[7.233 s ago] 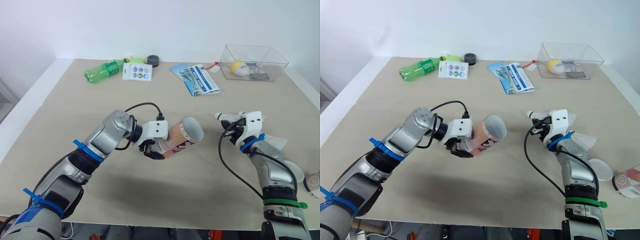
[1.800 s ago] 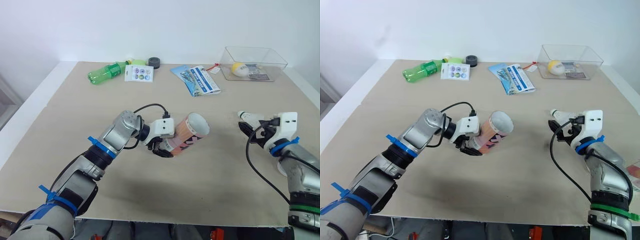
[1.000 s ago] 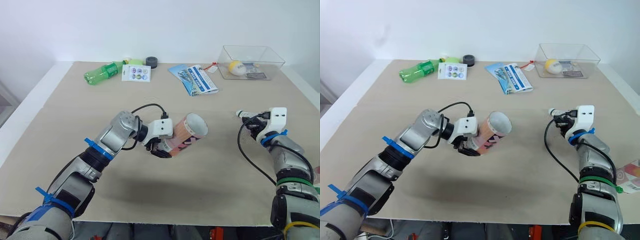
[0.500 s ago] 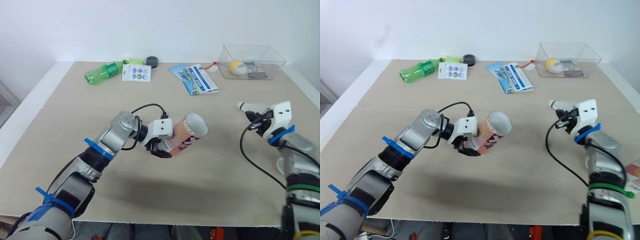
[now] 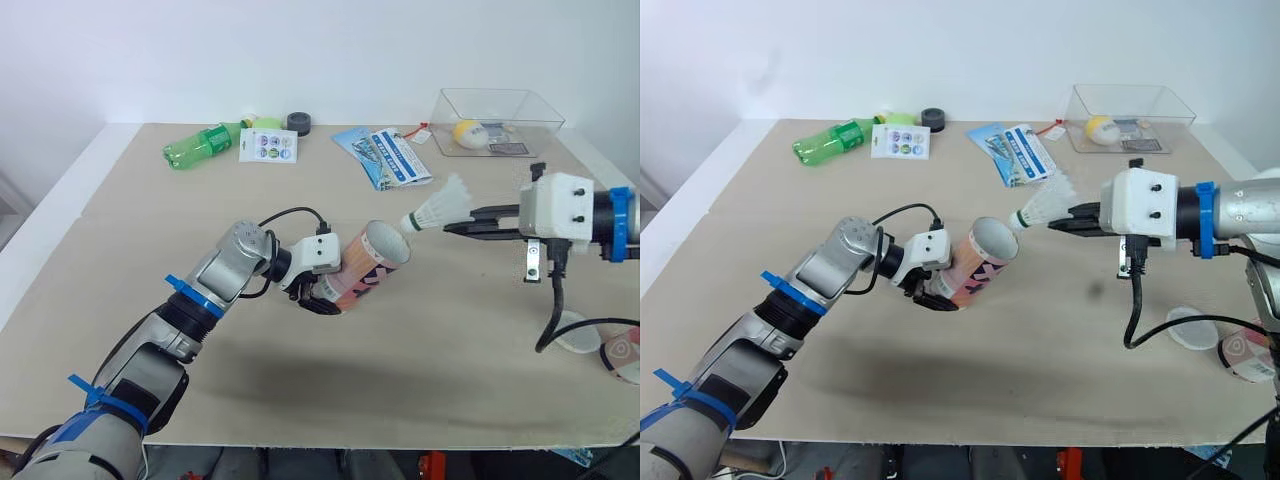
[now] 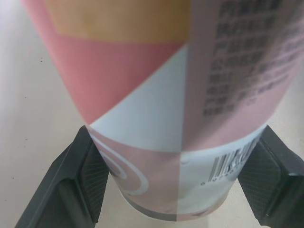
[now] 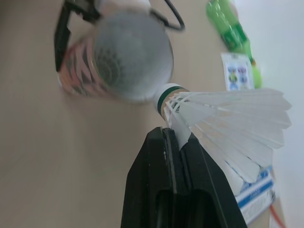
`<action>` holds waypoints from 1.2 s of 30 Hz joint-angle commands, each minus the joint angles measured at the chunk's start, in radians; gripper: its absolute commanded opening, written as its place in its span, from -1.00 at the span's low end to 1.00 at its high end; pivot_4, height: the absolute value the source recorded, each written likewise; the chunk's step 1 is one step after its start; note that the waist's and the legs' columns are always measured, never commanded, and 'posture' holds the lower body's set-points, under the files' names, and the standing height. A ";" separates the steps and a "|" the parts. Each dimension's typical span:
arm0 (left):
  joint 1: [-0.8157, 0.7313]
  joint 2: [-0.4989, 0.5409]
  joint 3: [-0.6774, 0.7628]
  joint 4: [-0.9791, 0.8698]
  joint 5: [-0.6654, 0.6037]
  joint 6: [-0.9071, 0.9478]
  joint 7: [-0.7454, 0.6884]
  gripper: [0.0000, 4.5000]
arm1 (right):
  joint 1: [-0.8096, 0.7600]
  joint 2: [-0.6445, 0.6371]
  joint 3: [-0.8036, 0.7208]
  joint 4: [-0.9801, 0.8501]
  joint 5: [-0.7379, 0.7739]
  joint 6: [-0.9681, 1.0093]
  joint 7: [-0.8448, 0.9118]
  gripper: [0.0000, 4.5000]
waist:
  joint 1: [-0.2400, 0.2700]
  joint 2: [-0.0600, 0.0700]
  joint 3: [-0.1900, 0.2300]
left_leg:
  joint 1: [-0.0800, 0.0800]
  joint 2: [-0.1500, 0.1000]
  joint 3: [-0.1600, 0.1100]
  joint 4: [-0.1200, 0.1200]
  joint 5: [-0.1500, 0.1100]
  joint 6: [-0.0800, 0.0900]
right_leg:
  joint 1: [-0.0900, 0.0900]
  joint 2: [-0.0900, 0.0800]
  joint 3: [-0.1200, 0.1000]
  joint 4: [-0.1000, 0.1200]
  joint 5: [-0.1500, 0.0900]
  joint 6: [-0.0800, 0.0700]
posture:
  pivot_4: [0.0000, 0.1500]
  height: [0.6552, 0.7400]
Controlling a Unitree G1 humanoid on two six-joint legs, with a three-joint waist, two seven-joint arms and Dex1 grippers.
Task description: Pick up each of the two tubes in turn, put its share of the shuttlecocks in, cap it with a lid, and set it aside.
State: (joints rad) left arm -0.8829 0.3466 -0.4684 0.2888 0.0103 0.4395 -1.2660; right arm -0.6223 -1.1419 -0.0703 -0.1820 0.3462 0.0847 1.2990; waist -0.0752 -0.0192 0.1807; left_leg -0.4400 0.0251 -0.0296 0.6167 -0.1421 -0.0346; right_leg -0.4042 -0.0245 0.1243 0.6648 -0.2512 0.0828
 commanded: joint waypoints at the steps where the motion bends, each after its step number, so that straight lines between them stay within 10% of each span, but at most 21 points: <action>1: -0.013 -0.005 0.000 0.007 -0.001 -0.001 0.002 0.52 | -0.047 0.014 0.022 -0.027 0.003 -0.019 0.030 -0.95 | 0.001 0.000 0.000 | 0.000 0.000 0.000 0.000 0.000 0.000 | 0.000 0.000 0.000 0.000 0.000 0.000 | 1.00 1.00; 10: -0.010 -0.004 0.004 -0.002 0.005 -0.001 0.010 0.52 | -0.081 0.074 0.080 -0.041 0.012 0.002 0.066 -0.95 | 0.001 -0.001 0.000 | -0.002 0.000 0.000 0.000 0.000 -0.001 | -0.001 0.000 0.000 0.000 0.000 0.000 | 1.00 1.00; 21: 0.005 0.002 -0.003 -0.022 0.011 -0.002 0.016 0.52 | -0.153 0.102 0.005 -0.027 0.177 0.247 0.035 0.94 | 0.002 -0.001 0.001 | -0.002 0.000 -0.001 0.000 0.000 -0.001 | -0.001 0.000 0.000 0.000 0.000 0.000 | 1.00 1.00; 24: 0.003 0.008 -0.014 -0.022 0.026 -0.030 0.014 0.52 | -0.179 0.109 -0.008 0.054 0.170 0.271 0.010 0.94 | 0.002 -0.001 0.001 | -0.002 0.000 -0.001 0.000 0.000 -0.001 | -0.001 0.000 0.000 0.000 0.000 0.000 | 1.00 1.00; 36: -0.022 0.008 -0.038 -0.018 0.044 -0.047 -0.001 0.52 | -0.251 0.197 0.277 0.099 -0.060 0.081 0.181 -0.97 | 0.000 -0.001 0.000 | -0.002 0.001 0.000 0.000 0.000 -0.001 | -0.001 0.001 0.000 0.000 0.000 0.000 | 1.00 1.00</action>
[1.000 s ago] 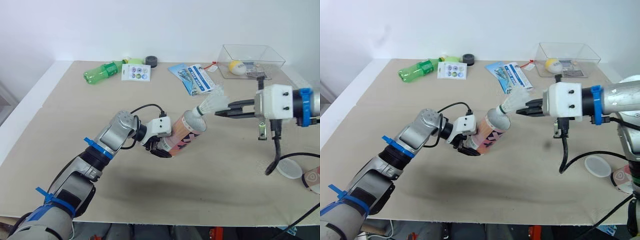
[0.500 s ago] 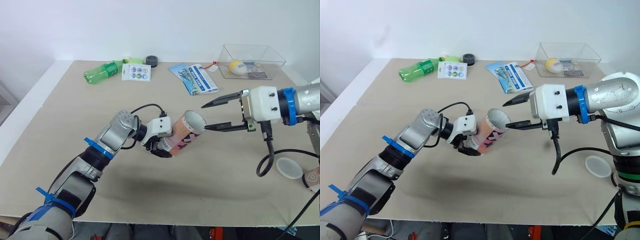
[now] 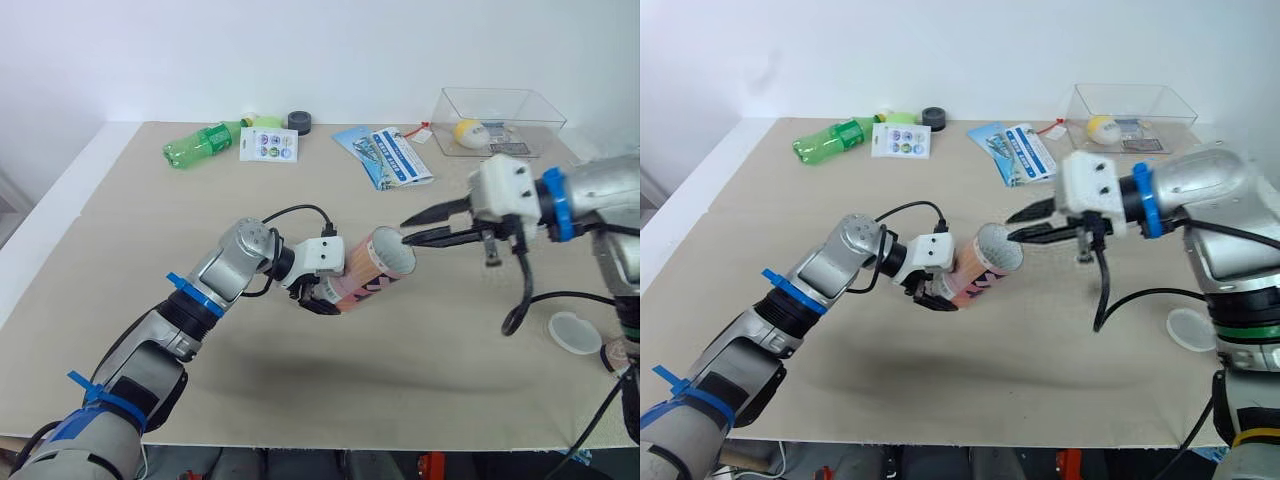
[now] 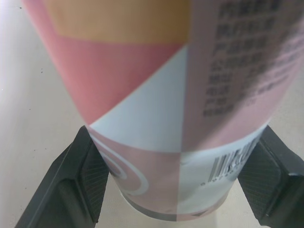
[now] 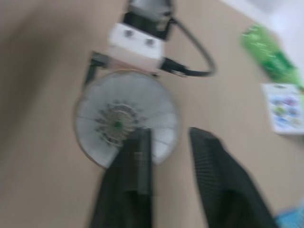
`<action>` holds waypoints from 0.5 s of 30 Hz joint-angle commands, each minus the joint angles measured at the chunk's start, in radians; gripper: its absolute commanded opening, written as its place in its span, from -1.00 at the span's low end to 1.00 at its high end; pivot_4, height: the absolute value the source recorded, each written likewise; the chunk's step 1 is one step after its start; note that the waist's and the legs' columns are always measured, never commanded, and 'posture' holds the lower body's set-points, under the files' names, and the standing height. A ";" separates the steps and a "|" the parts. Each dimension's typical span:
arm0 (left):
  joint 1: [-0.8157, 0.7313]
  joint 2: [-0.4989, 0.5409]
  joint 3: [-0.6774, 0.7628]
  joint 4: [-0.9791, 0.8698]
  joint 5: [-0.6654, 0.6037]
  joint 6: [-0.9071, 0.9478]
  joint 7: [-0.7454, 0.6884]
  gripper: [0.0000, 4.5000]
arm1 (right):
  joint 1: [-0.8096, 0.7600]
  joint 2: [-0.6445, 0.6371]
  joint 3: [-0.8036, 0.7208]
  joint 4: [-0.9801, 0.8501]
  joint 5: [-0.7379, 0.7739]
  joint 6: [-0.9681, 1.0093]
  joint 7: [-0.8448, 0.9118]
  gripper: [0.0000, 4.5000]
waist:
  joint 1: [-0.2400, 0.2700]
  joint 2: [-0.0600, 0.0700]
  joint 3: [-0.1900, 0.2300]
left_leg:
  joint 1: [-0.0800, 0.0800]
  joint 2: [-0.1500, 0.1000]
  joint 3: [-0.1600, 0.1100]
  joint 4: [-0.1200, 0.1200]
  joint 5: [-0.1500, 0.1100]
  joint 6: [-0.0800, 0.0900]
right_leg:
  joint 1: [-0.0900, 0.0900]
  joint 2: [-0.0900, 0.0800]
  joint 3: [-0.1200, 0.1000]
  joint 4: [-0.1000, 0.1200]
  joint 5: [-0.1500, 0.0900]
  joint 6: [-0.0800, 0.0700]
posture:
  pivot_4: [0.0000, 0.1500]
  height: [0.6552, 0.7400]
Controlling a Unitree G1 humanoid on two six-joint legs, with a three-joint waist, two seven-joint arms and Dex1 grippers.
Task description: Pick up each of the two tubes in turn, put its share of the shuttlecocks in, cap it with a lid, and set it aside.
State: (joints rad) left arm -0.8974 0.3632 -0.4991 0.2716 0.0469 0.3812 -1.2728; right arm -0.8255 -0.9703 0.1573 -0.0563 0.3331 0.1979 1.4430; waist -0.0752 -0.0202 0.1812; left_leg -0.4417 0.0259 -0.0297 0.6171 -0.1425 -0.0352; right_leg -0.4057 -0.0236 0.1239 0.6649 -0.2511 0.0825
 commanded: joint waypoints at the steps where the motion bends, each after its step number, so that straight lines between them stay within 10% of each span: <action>1: -0.006 -0.011 -0.005 -0.004 0.004 0.016 0.006 0.52 | -0.053 0.034 0.067 -0.022 -0.067 -0.050 0.047 -0.97 | 0.000 0.000 0.000 | 0.000 0.000 0.000 0.000 0.000 0.000 | 0.000 0.000 0.000 0.000 0.000 0.000 | 1.00 1.00; 15: -0.009 -0.028 0.001 -0.010 -0.004 0.035 0.017 0.52 | -0.221 0.202 0.281 0.195 -0.287 -0.211 0.165 -0.97 | 0.001 0.000 0.000 | 0.000 0.000 0.000 0.000 0.000 0.000 | 0.000 0.000 0.000 0.000 0.001 0.000 | 1.00 1.00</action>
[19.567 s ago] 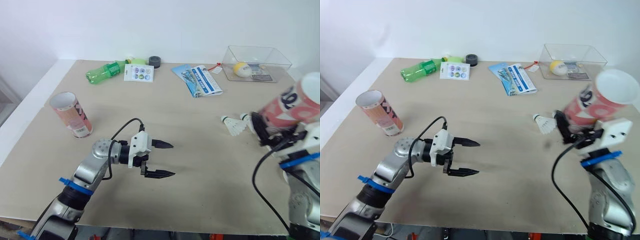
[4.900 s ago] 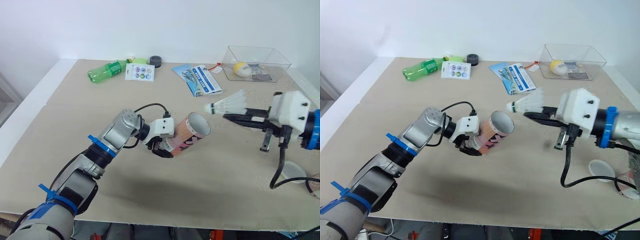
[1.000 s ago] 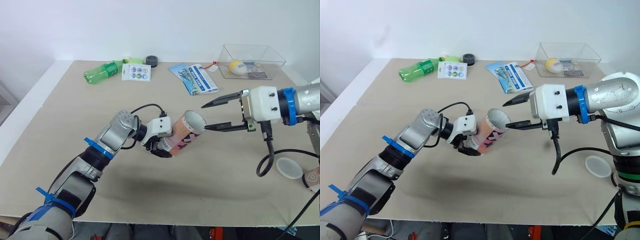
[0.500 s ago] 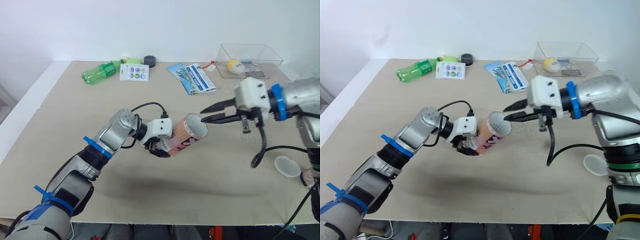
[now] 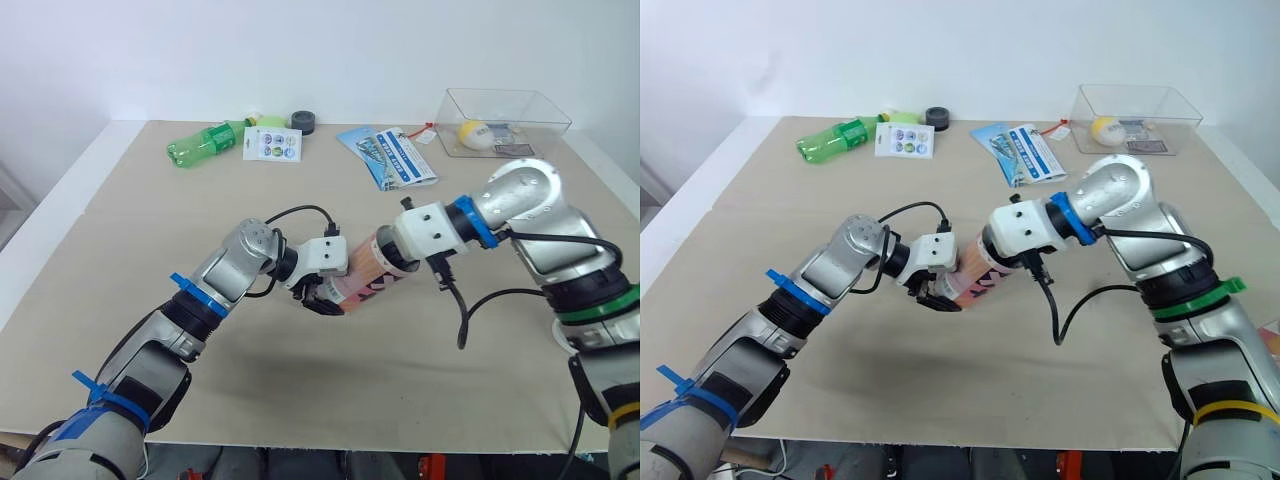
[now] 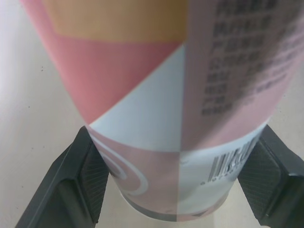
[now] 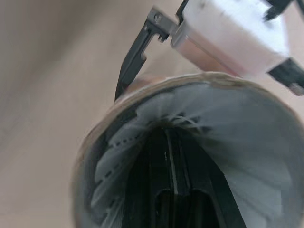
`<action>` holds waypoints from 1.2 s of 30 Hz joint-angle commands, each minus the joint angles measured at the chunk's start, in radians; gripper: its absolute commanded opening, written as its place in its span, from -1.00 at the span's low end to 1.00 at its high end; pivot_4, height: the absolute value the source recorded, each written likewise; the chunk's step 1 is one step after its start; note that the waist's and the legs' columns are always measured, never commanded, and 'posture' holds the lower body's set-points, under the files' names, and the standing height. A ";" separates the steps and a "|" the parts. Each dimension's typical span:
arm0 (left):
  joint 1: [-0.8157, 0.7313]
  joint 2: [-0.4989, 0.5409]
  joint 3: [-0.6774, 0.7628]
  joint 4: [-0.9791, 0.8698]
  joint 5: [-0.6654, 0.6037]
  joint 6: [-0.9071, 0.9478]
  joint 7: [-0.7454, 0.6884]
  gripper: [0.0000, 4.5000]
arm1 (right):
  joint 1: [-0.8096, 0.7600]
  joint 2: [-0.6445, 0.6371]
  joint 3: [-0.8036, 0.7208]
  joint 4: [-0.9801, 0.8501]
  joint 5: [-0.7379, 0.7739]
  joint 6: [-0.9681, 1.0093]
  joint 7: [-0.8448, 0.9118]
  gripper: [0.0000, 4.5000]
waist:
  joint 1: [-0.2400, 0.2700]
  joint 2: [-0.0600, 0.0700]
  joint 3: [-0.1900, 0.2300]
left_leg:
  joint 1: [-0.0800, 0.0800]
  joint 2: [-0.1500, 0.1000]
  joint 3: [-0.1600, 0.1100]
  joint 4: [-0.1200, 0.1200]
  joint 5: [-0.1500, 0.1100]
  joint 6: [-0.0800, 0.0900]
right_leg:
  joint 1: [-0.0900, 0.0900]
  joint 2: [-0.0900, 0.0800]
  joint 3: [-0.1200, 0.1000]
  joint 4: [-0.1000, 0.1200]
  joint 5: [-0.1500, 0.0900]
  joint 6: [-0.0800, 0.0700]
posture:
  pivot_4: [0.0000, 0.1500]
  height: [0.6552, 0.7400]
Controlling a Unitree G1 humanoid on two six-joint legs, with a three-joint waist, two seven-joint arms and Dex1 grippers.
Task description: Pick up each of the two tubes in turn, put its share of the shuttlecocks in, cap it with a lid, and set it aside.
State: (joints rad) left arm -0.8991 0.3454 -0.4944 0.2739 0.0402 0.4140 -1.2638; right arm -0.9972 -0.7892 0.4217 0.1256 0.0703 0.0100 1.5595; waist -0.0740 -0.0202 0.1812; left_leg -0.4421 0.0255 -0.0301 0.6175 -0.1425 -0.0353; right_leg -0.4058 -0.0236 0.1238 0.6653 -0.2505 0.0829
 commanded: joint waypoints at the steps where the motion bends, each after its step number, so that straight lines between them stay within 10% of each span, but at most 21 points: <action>1: -0.007 -0.011 -0.003 -0.013 0.002 0.004 0.009 0.52 | -0.053 0.026 0.027 0.018 -0.027 -0.030 0.052 -0.97 | 0.000 0.000 0.000 | 0.000 0.000 0.000 0.000 0.000 0.000 | 0.000 0.000 0.000 0.000 0.000 0.000 | 1.00 1.00; 14: 0.002 -0.010 0.000 -0.013 0.000 0.006 0.017 0.52 | -0.105 0.028 0.064 0.030 0.058 0.021 0.055 -0.97 | -0.001 0.000 0.000 | 0.002 0.001 0.000 0.000 0.000 0.000 | 0.001 0.001 -0.001 0.001 0.001 -0.002 | 1.00 1.00; 20: 0.000 -0.012 -0.003 -0.001 0.002 -0.001 0.018 0.52 | -0.101 0.016 0.016 0.002 0.133 0.078 0.055 -0.11 | 0.000 0.000 0.000 | 0.001 0.001 0.000 0.000 0.000 0.000 | 0.001 0.001 -0.001 0.001 0.000 -0.001 | 1.00 1.00; 36: 0.004 -0.011 -0.005 0.009 0.005 -0.011 0.007 0.52 | -0.083 -0.144 -0.128 -0.015 0.176 0.094 0.055 -0.11 | 0.003 0.000 0.000 | 0.000 0.000 -0.001 0.000 0.000 0.000 | 0.000 0.000 -0.001 0.000 -0.001 -0.001 | 1.00 1.00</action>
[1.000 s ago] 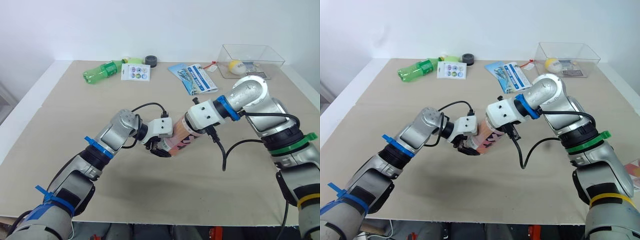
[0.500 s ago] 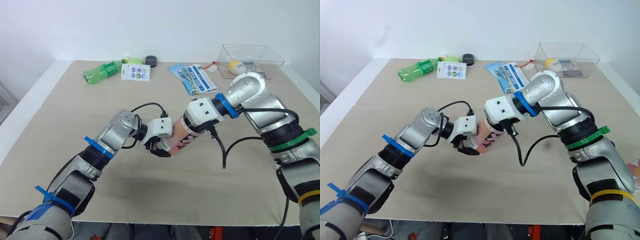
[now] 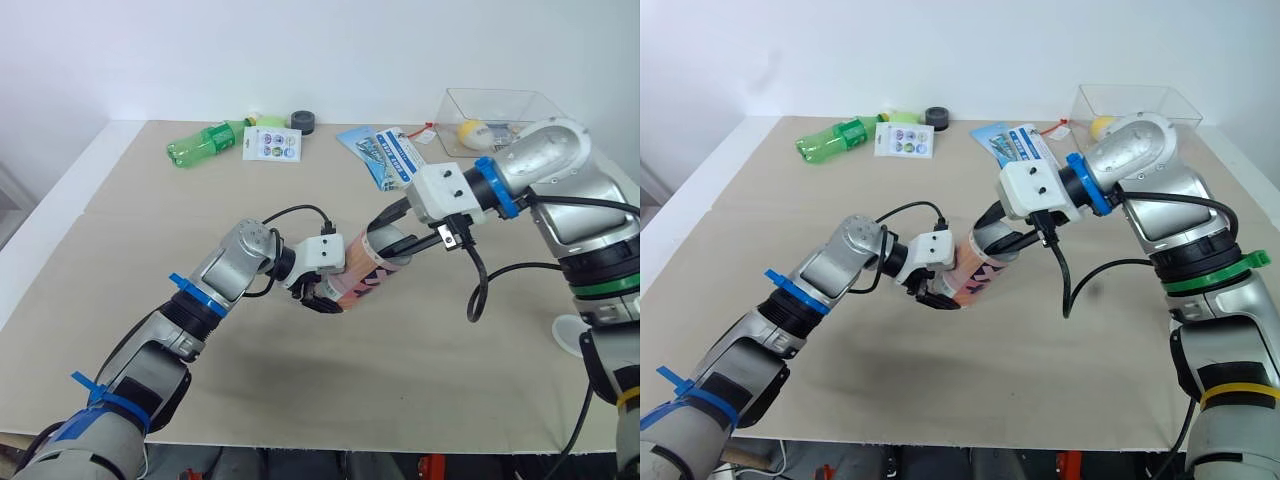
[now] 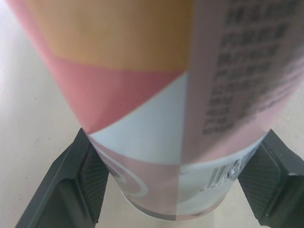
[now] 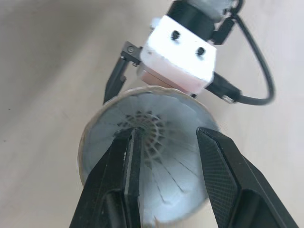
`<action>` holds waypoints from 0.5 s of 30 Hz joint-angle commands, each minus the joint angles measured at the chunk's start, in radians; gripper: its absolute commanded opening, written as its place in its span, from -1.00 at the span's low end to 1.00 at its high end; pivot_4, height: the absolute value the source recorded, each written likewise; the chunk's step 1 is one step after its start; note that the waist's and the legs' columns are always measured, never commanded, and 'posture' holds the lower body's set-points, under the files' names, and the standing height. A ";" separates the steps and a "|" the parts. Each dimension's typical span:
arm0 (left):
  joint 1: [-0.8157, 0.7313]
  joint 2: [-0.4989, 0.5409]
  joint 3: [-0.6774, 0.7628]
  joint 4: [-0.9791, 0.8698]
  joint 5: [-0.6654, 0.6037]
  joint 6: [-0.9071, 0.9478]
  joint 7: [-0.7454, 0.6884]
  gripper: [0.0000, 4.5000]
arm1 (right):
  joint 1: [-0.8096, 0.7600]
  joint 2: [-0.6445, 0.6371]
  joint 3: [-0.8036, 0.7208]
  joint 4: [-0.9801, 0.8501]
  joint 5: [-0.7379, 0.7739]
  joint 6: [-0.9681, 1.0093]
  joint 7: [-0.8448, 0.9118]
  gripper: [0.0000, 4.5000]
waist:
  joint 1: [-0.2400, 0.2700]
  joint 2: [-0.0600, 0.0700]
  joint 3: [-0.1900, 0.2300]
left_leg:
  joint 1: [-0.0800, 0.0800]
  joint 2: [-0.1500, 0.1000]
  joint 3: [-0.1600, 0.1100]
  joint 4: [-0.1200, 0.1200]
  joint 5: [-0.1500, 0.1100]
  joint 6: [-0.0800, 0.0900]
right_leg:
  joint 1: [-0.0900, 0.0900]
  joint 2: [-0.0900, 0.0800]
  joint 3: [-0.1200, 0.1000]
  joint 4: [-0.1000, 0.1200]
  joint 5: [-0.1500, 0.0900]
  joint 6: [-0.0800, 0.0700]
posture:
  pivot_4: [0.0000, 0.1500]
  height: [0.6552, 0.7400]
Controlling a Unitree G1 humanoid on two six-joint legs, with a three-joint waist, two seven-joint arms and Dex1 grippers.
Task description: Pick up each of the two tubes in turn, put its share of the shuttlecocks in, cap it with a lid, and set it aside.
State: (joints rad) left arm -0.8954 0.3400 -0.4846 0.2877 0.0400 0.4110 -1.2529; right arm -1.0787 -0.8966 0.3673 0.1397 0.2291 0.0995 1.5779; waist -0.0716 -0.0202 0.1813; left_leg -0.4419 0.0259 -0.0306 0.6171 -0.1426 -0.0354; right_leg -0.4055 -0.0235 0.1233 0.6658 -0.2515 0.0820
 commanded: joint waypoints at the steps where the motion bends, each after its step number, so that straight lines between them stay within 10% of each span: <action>1: 0.001 -0.004 -0.014 -0.006 0.005 -0.008 -0.004 0.52 | 0.002 -0.041 -0.080 -0.033 0.018 0.007 0.036 -0.11 | 0.000 0.000 0.000 | 0.000 0.000 0.000 0.000 0.000 0.000 | 0.000 0.000 0.000 0.000 0.000 0.000 | 1.00 1.00; 11: 0.035 -0.008 0.015 -0.010 -0.013 -0.027 0.020 0.52 | 0.177 -0.097 -0.440 -0.164 0.287 0.392 -0.176 -0.11 | 0.003 -0.001 0.000 | -0.001 0.000 -0.001 0.000 0.000 0.000 | 0.000 -0.001 0.000 0.000 -0.001 0.000 | 1.00 1.00; 15: 0.076 -0.020 0.049 -0.012 -0.032 -0.067 0.052 0.52 | 0.384 -0.071 -0.603 -0.255 0.355 0.483 -0.318 0.61 | 0.016 -0.001 -0.001 | -0.001 0.000 -0.002 0.000 0.000 0.000 | 0.001 -0.001 -0.001 0.000 0.000 0.001 | 1.00 1.00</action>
State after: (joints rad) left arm -0.8311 0.3239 -0.4450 0.2840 0.0174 0.3589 -1.2143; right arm -0.7050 -0.9691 -0.1701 -0.0664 0.5452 0.5527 1.3021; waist -0.0558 -0.0213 0.1806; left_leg -0.4427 0.0256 -0.0328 0.6175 -0.1430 -0.0357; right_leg -0.4045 -0.0239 0.1217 0.6657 -0.2511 0.0835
